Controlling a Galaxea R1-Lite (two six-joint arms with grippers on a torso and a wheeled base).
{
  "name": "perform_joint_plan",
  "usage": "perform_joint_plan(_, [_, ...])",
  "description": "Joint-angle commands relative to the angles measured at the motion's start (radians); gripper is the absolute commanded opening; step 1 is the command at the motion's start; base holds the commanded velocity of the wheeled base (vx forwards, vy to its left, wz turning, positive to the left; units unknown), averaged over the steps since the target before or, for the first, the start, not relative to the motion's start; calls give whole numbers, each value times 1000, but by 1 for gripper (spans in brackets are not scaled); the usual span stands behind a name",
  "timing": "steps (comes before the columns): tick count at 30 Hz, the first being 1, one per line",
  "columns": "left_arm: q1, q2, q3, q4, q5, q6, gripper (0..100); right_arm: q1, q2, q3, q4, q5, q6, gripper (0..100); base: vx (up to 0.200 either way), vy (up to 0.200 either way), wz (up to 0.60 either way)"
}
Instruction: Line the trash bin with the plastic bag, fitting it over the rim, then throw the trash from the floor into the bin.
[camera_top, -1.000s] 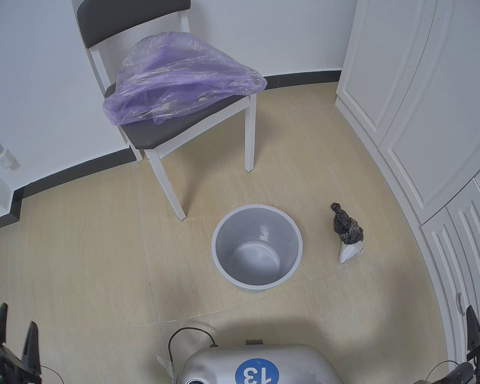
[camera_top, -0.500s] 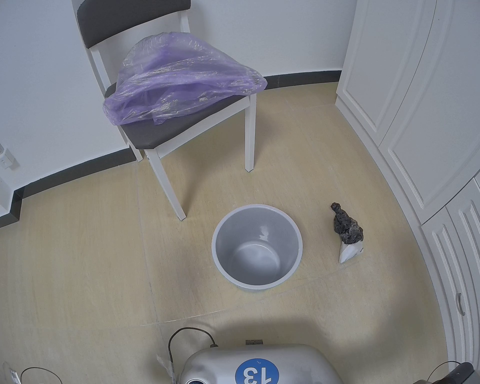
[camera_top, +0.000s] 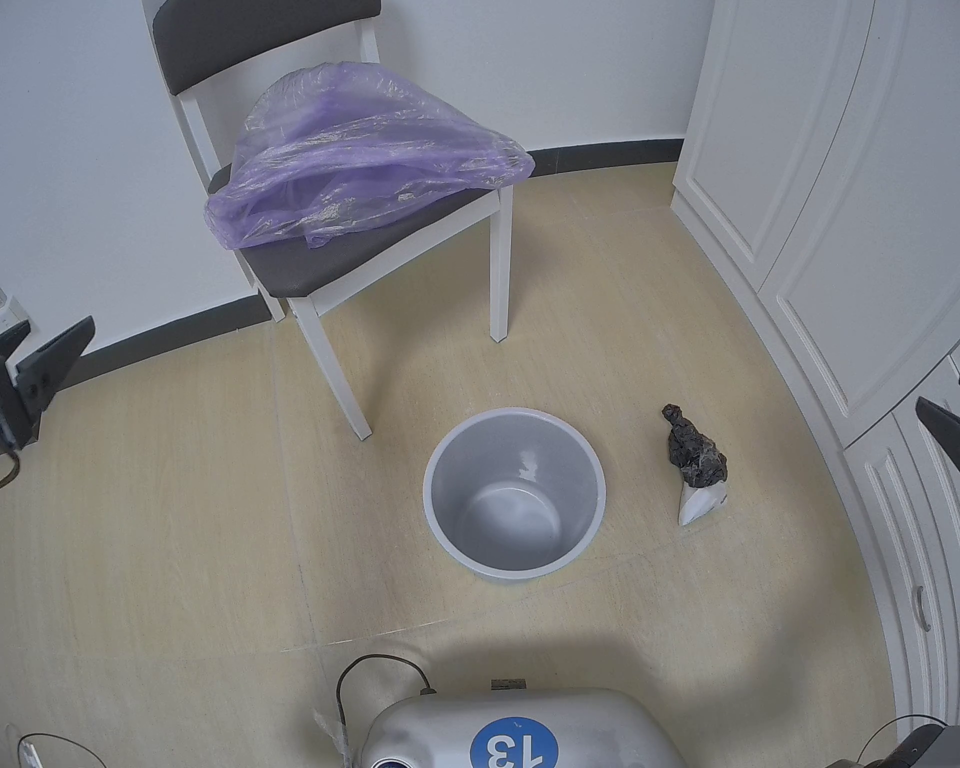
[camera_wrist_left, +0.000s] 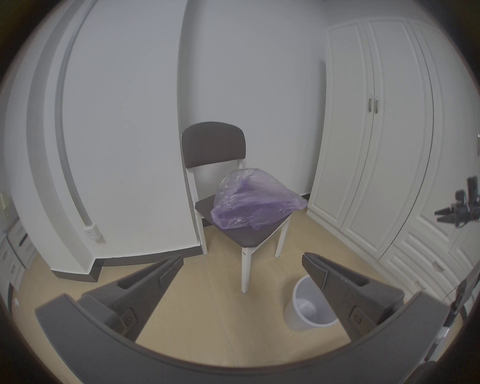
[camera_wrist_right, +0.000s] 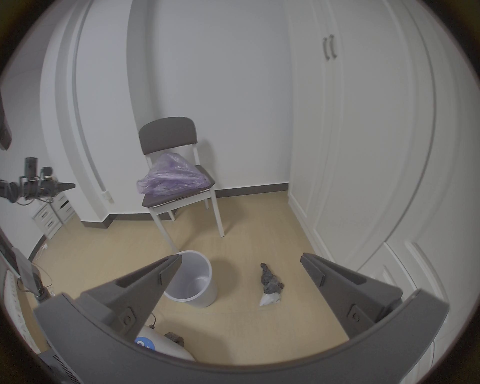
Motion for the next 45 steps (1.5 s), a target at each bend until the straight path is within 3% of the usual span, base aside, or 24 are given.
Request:
perform_joint_plan(1, [60, 211, -84, -8, -9, 15, 100, 35, 81, -30, -5, -14, -6, 100, 0, 0, 0])
perform_joint_plan(8, [80, 523, -364, -8, 42, 0, 100, 37, 104, -41, -7, -16, 3, 100, 0, 0, 0])
perform_joint_plan(17, [74, 783, -599, -8, 59, -2, 100, 49, 40, 27, -5, -36, 4, 100, 0, 0, 0])
perform_joint_plan(29, [56, 1145, -1104, -9, 100, -51, 100, 50, -62, 76, -7, -39, 18, 100, 0, 0, 0])
perform_joint_plan(37, [25, 1231, -1254, 38, 97, -80, 100, 49, -85, 65, -8, -42, 20, 100, 0, 0, 0])
perform_joint_plan(45, [27, 1273, -1258, 30, 90, -78, 100, 46, -98, 65, -25, -40, 18, 100, 0, 0, 0])
